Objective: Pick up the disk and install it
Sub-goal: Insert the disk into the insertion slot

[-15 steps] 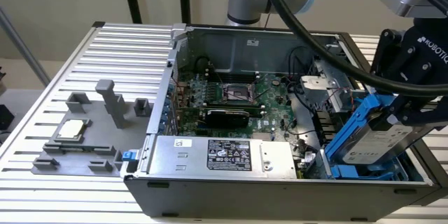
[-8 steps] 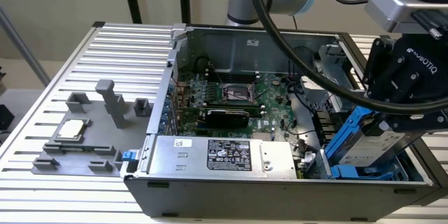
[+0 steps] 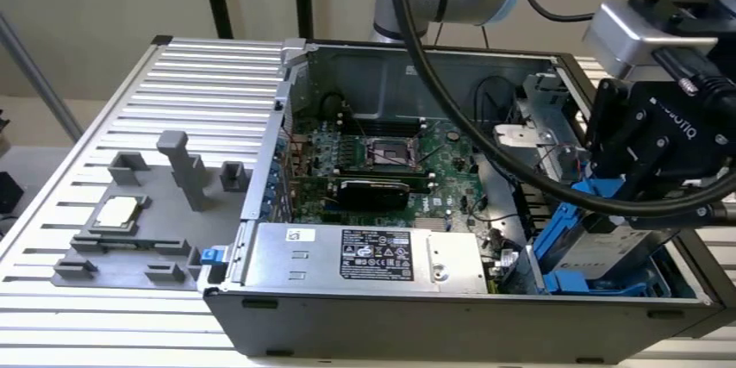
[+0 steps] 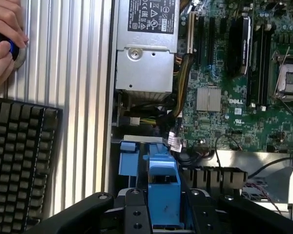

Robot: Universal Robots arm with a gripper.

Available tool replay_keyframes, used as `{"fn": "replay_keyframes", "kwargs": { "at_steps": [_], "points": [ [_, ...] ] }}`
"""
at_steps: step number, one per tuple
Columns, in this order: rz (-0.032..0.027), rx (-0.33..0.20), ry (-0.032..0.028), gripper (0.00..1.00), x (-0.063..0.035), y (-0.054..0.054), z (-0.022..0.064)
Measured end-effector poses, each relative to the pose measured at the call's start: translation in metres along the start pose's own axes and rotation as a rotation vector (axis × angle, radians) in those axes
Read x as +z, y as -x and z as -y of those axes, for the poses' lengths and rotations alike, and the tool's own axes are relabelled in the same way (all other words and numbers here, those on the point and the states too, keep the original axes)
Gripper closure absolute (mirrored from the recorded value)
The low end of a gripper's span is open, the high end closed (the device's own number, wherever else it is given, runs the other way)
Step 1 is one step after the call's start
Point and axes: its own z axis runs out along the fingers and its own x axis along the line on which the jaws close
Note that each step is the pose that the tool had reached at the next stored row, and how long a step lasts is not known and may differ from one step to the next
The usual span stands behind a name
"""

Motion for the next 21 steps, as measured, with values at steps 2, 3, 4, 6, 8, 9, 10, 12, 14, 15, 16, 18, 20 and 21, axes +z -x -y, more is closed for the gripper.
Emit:
{"fn": "replay_keyframes", "kwargs": {
  "at_steps": [2, 3, 4, 6, 8, 9, 10, 12, 14, 15, 16, 18, 20, 21],
  "points": [
    [0.0003, -0.005, 0.0000, 1.00, 0.0035, 0.000, 0.0002],
    [0.0002, -0.007, 0.0001, 1.00, 0.0053, 0.000, 0.0003],
    [0.0003, -0.010, 0.0002, 1.00, 0.0071, 0.000, 0.0004],
    [0.0006, -0.014, 0.0003, 1.00, 0.0101, 0.000, 0.0006],
    [0.0015, -0.017, 0.0007, 1.00, 0.0141, 0.000, 0.0013],
    [0.0018, -0.018, 0.0009, 1.00, 0.0153, 0.000, 0.0017],
    [0.0021, -0.018, 0.0011, 1.00, 0.0165, 0.000, 0.0022],
    [0.0029, -0.020, 0.0016, 1.00, 0.0187, -0.001, 0.0031],
    [0.0040, -0.021, 0.0023, 1.00, 0.0211, -0.001, 0.0038],
    [0.0042, -0.021, 0.0027, 1.00, 0.0223, -0.001, 0.0042],
    [0.0046, -0.022, 0.0030, 1.00, 0.0235, -0.001, 0.0046],
    [0.0053, -0.024, 0.0037, 1.00, 0.0259, -0.001, 0.0054],
    [0.0062, -0.025, 0.0045, 1.00, 0.0284, -0.001, 0.0061],
    [0.0064, -0.026, 0.0049, 1.00, 0.0295, -0.001, 0.0064]
  ]
}}
